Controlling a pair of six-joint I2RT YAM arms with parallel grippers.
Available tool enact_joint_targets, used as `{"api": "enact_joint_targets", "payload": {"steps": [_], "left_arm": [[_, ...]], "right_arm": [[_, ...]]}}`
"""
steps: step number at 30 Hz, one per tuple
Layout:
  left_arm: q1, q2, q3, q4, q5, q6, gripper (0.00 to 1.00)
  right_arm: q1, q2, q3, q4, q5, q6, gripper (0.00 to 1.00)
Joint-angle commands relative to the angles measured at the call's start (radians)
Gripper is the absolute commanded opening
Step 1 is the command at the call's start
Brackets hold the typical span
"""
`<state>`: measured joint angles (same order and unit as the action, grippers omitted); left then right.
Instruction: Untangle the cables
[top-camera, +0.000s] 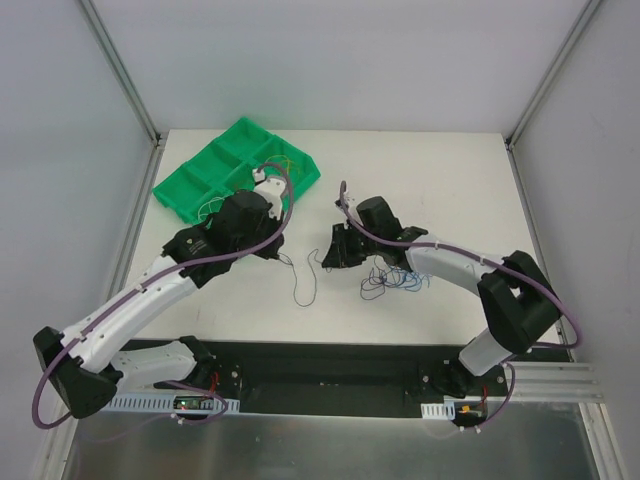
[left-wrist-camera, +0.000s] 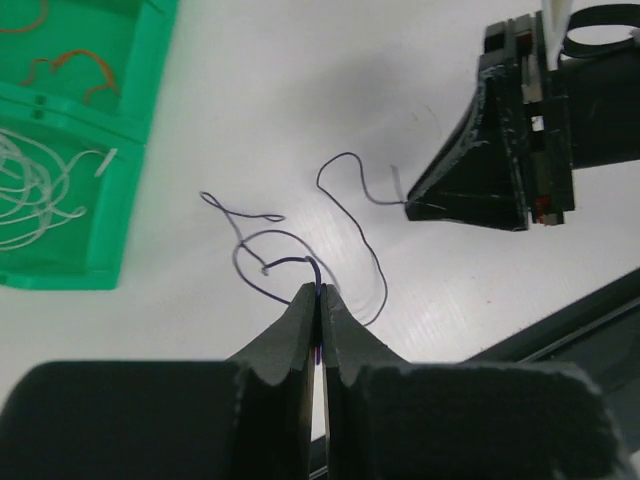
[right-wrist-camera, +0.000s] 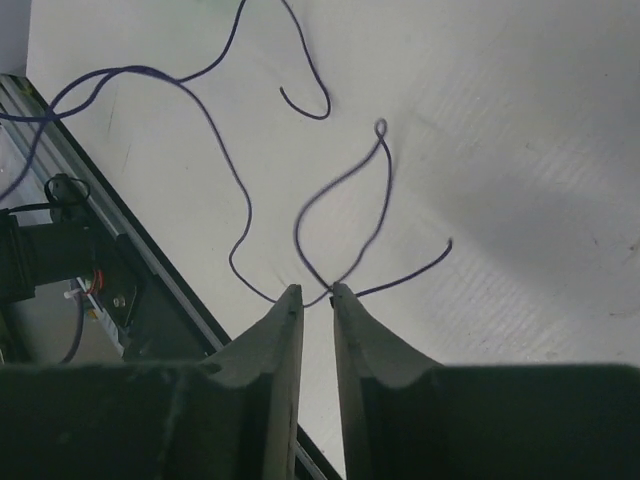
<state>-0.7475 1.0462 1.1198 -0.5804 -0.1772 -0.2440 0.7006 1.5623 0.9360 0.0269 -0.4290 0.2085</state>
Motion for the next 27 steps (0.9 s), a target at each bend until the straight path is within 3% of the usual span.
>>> {"api": "enact_joint_targets", "payload": {"steps": [1, 4, 7, 12, 18, 27], "left_arm": [[0.007, 0.086, -0.040, 0.146, 0.220, -0.074, 0.00], [0.007, 0.199, -0.014, 0.169, 0.297, -0.084, 0.00], [0.007, 0.310, 0.021, 0.172, 0.346, -0.092, 0.00], [0.007, 0.435, 0.057, 0.186, 0.393, -0.107, 0.00], [-0.026, 0.489, 0.058, 0.197, 0.443, -0.115, 0.00], [-0.138, 0.528, 0.040, 0.197, 0.435, -0.101, 0.14]], "right_arm": [[0.004, 0.004, 0.073, -0.016, -0.037, -0.053, 0.24], [-0.001, -0.019, 0.049, -0.050, 0.007, -0.112, 0.35], [-0.032, -0.067, 0.005, -0.053, 0.064, -0.141, 0.39], [-0.165, -0.238, -0.228, 0.192, 0.144, -0.035, 0.43], [-0.269, -0.464, -0.419, 0.310, 0.228, -0.018, 0.46], [-0.316, -0.600, -0.500, 0.364, 0.260, -0.009, 0.46]]}}
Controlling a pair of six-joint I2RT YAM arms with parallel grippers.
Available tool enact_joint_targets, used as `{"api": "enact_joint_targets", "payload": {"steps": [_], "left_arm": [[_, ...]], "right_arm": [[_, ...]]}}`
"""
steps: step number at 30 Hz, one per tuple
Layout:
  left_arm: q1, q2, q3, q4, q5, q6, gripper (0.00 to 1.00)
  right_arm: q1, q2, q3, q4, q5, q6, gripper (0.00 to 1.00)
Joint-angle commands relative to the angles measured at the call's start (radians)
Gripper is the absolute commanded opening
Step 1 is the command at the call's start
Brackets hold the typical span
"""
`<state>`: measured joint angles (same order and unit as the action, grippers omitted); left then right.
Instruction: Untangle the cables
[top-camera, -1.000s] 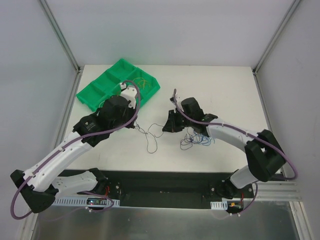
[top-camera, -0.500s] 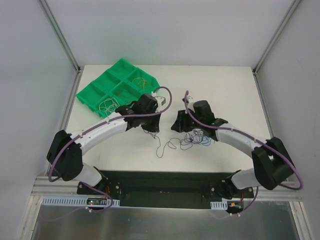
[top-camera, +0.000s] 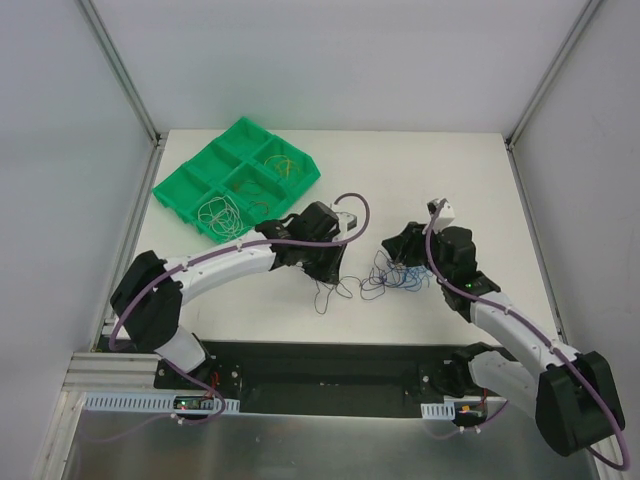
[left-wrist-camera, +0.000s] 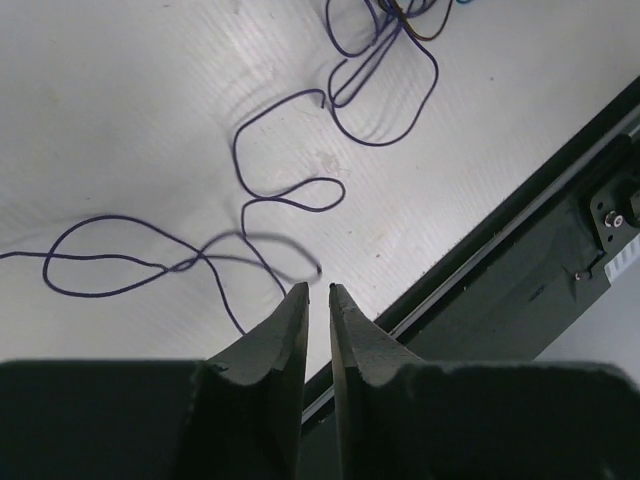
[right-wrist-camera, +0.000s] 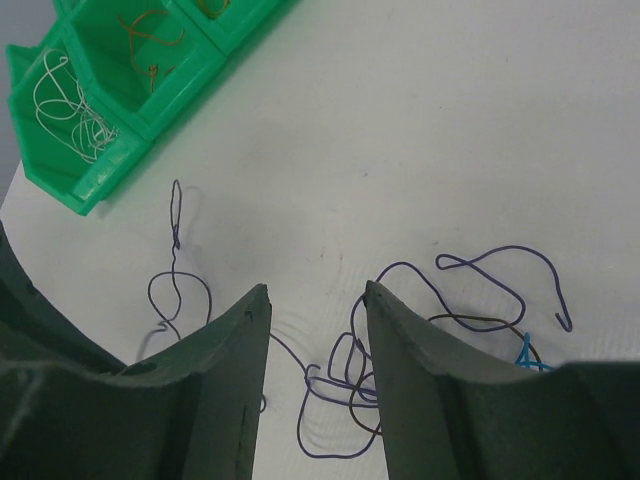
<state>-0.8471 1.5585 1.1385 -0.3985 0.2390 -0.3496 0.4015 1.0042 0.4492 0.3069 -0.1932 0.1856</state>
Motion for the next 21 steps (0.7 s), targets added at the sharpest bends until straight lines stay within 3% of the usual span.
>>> {"api": "enact_joint_targets", "payload": {"steps": [1, 4, 7, 10, 11, 12, 21], "left_arm": [[-0.046, 0.017, 0.026, 0.015, 0.022, 0.009, 0.15], [-0.060, 0.003, 0.041, 0.021, 0.034, 0.009, 0.27], [-0.061, -0.035, 0.034, 0.020, 0.037, 0.027, 0.55], [-0.060, -0.075, 0.020, 0.018, 0.011, 0.061, 0.73], [-0.061, -0.074, 0.020, 0.018, 0.026, 0.086, 0.82], [-0.060, -0.060, 0.027, 0.012, 0.034, 0.118, 0.99], [-0.044, 0.153, 0.153, -0.010, -0.015, 0.397, 0.99]], "right_arm": [[-0.020, -0.047, -0.015, 0.083, 0.024, 0.014, 0.46], [-0.027, -0.050, -0.007, 0.069, 0.009, 0.017, 0.46], [-0.030, -0.084, 0.000, 0.032, 0.000, 0.014, 0.46], [-0.036, -0.137, 0.013, -0.032, 0.021, -0.012, 0.46], [-0.035, -0.165, 0.008, -0.051, 0.038, -0.024, 0.47], [-0.036, -0.182, -0.003, -0.054, 0.060, -0.029, 0.46], [-0.075, -0.234, -0.066, 0.001, 0.075, -0.028, 0.46]]}}
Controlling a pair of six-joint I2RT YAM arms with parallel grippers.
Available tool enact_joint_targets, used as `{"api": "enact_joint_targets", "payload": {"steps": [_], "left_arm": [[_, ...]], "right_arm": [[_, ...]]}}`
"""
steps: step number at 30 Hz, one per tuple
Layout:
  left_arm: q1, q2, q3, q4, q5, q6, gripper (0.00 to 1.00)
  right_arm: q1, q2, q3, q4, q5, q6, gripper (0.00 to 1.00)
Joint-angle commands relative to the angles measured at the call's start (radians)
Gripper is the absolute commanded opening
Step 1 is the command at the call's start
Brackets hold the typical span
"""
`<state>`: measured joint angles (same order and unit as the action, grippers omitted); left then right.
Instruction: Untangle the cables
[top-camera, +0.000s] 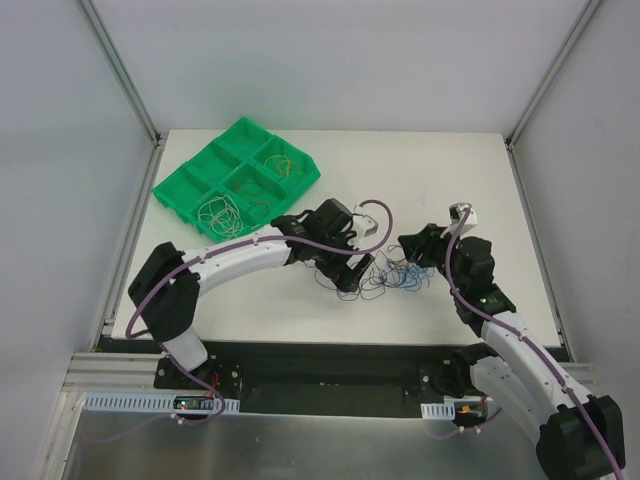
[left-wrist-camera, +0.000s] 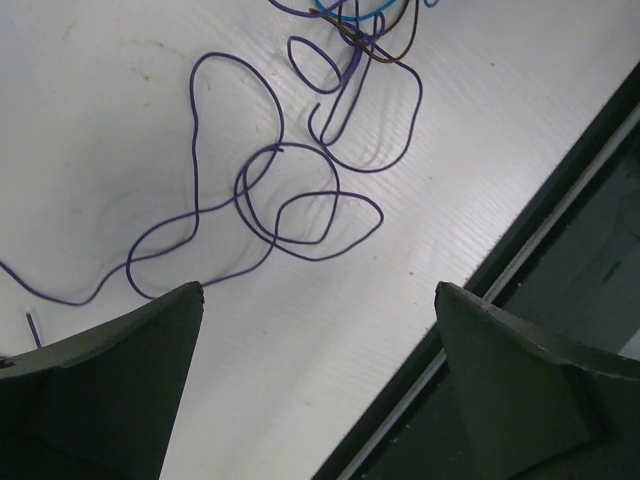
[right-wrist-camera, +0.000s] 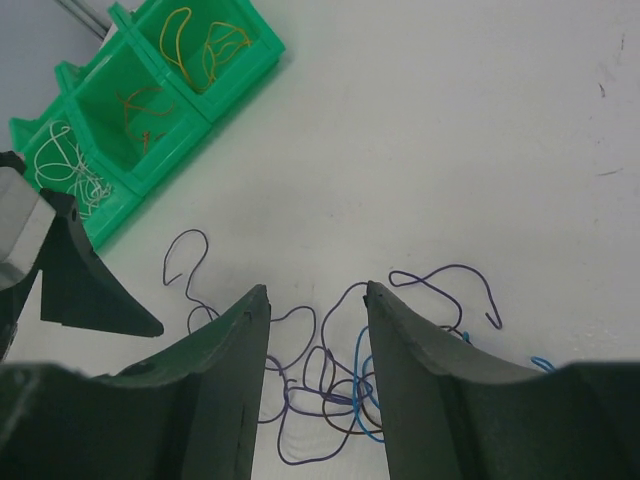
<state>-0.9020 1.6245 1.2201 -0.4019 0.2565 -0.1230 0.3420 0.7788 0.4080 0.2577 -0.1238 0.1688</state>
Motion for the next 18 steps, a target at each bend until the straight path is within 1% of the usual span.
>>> {"api": "enact_joint_targets", "payload": {"steps": [1, 7, 10, 12, 14, 18], "left_arm": [[0.014, 0.118, 0.091, -0.009, -0.051, 0.193, 0.99], [0.046, 0.268, 0.182, -0.011, -0.054, 0.298, 0.99], [0.048, 0.319, 0.202, -0.011, -0.036, 0.316, 0.99], [0.049, 0.339, 0.199, -0.009, -0.049, 0.313, 0.99], [0.051, 0.359, 0.194, -0.003, -0.063, 0.318, 0.94], [0.046, 0.397, 0.193, 0.006, -0.080, 0.298, 0.78]], "right_arm": [[-0.017, -0.004, -0.029, 0.057, 0.001, -0.009, 0.47], [-0.032, 0.016, -0.037, 0.078, -0.028, 0.004, 0.47], [-0.037, 0.016, -0.040, 0.084, -0.037, 0.008, 0.46], [-0.040, 0.019, -0.040, 0.086, -0.040, 0.011, 0.46], [-0.041, 0.019, -0.040, 0.087, -0.045, 0.012, 0.47], [-0.046, 0.023, -0.043, 0.094, -0.050, 0.017, 0.47]]}}
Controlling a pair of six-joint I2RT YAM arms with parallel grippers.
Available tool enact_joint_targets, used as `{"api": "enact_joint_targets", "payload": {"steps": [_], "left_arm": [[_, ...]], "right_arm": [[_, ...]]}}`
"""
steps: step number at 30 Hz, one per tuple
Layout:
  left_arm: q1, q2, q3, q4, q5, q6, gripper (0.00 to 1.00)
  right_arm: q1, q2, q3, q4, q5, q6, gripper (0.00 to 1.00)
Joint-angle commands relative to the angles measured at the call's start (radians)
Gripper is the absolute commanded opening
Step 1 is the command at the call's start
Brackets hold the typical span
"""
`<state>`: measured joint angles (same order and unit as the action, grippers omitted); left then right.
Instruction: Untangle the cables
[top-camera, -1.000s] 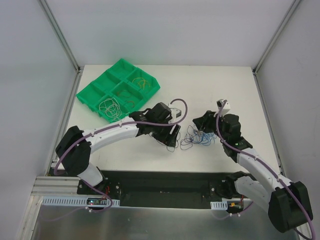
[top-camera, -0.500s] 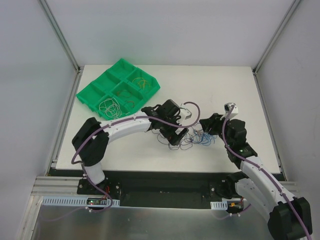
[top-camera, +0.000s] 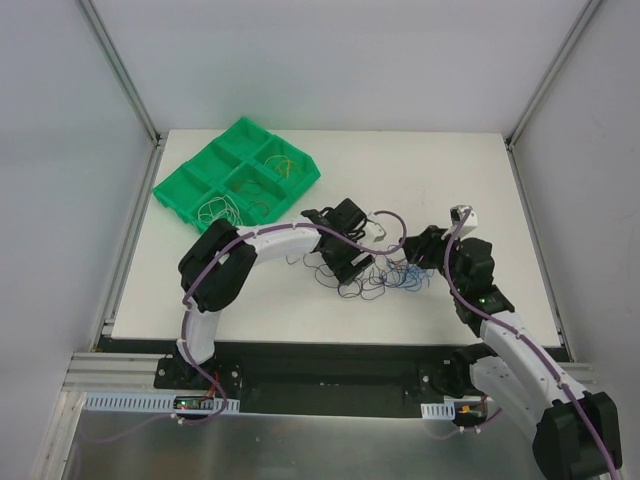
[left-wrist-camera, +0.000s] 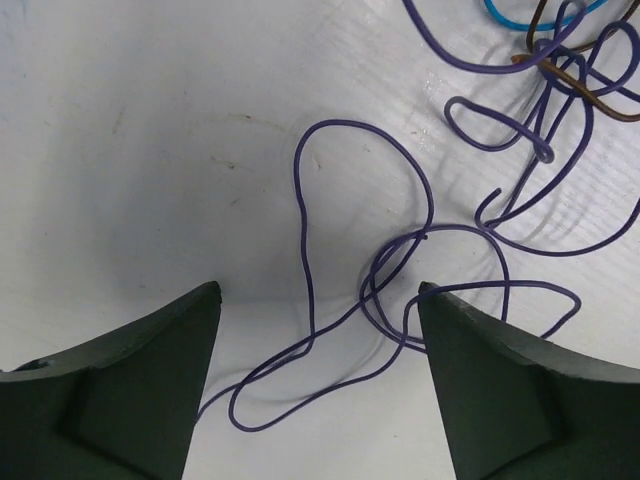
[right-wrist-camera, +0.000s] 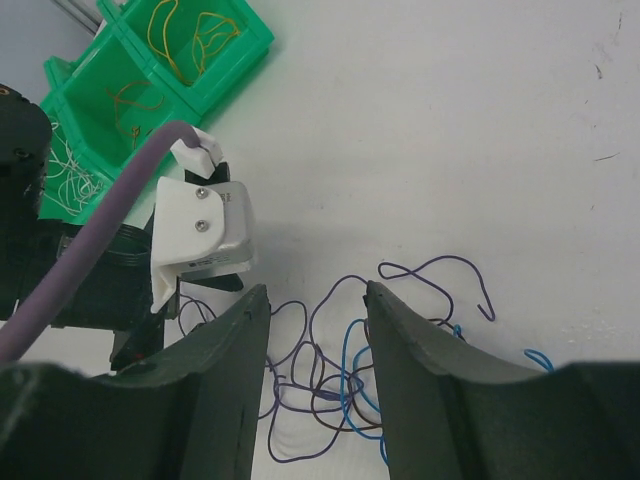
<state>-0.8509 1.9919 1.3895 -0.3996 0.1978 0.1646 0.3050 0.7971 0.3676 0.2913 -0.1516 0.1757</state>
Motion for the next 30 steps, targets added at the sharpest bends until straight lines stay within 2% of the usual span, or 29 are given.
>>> {"api": "enact_joint_targets", "payload": {"steps": [1, 3, 7, 10, 13, 14, 19, 23, 30], "left_arm": [[-0.011, 0.033, 0.014, 0.013, -0.037, -0.002, 0.72], [-0.026, 0.035, -0.013, 0.041, -0.090, -0.019, 0.62], [-0.060, 0.044, -0.058, 0.068, -0.219, -0.080, 0.31], [-0.088, 0.045, -0.095, 0.070, -0.355, -0.111, 0.20], [-0.089, 0.022, -0.133, 0.068, -0.492, -0.160, 0.03], [-0.089, 0.006, -0.145, 0.068, -0.523, -0.162, 0.00], [-0.074, -0.125, -0.172, 0.059, -0.537, -0.162, 0.00], [-0.013, -0.235, -0.139, 0.018, -0.430, -0.214, 0.00], [0.222, -0.383, -0.035, -0.039, -0.230, -0.281, 0.00]], "right_arm": [[-0.010, 0.007, -0.002, 0.060, -0.022, 0.010, 0.47], [-0.010, 0.010, -0.004, 0.062, -0.020, 0.010, 0.46], [-0.014, 0.017, -0.006, 0.065, -0.022, 0.011, 0.46], [-0.017, 0.019, -0.009, 0.068, -0.014, 0.011, 0.47], [-0.017, 0.021, -0.012, 0.071, -0.014, 0.011, 0.47], [-0.017, 0.021, -0.012, 0.074, -0.014, 0.013, 0.46], [-0.020, 0.031, -0.015, 0.075, -0.014, 0.015, 0.46], [-0.021, 0.057, -0.027, 0.091, 0.001, 0.018, 0.47], [-0.020, 0.162, 0.001, 0.083, -0.032, 0.028, 0.47]]}}
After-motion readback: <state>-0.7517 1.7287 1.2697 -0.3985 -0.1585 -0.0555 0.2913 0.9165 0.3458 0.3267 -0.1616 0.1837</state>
